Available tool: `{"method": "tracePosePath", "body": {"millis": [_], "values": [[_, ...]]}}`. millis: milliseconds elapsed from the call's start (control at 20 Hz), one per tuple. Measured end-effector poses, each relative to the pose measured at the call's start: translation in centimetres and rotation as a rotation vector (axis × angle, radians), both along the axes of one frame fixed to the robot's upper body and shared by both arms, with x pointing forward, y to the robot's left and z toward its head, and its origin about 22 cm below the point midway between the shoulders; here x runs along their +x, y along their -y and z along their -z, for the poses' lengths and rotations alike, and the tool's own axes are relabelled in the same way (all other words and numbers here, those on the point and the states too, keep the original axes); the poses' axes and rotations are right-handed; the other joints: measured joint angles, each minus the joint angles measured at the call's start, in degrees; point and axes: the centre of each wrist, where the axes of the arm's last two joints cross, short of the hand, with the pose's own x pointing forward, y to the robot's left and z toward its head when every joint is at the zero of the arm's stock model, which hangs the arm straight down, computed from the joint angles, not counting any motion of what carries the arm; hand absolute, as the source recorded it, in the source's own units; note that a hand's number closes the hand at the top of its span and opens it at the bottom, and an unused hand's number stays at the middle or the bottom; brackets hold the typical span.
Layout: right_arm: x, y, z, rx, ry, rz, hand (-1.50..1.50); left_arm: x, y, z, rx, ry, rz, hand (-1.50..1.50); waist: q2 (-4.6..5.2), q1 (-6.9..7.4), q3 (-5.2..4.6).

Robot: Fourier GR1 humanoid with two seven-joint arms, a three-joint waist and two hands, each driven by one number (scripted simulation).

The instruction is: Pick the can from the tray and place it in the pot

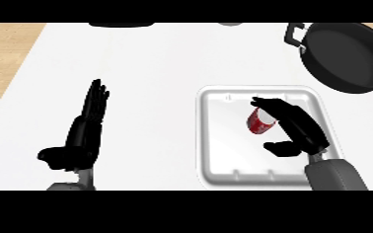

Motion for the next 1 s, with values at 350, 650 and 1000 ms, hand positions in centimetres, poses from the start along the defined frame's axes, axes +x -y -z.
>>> {"method": "tracePosePath", "body": {"millis": [350, 650, 1000], "values": [[0.5, -0.7, 0.3, 0.027, 0.159, -0.008, 1.50, -0.4, -0.5, 0.1, 0.000, 0.000, -0.003, 0.00, -0.22, -0.03, -0.21], [2.3, -1.1, -0.3, 0.015, 0.159, 0.077, 1.50, -0.3, -0.5, -0.2, 0.001, 0.008, 0.014, 0.00, 0.01, 0.64, -0.18], [7.7, 0.3, -3.1, -0.056, -0.033, 0.595, 1.50, 0.6, 0.8, -1.1, 0.001, 0.043, 0.075, 0.00, 2.26, 5.17, -0.25]]}}
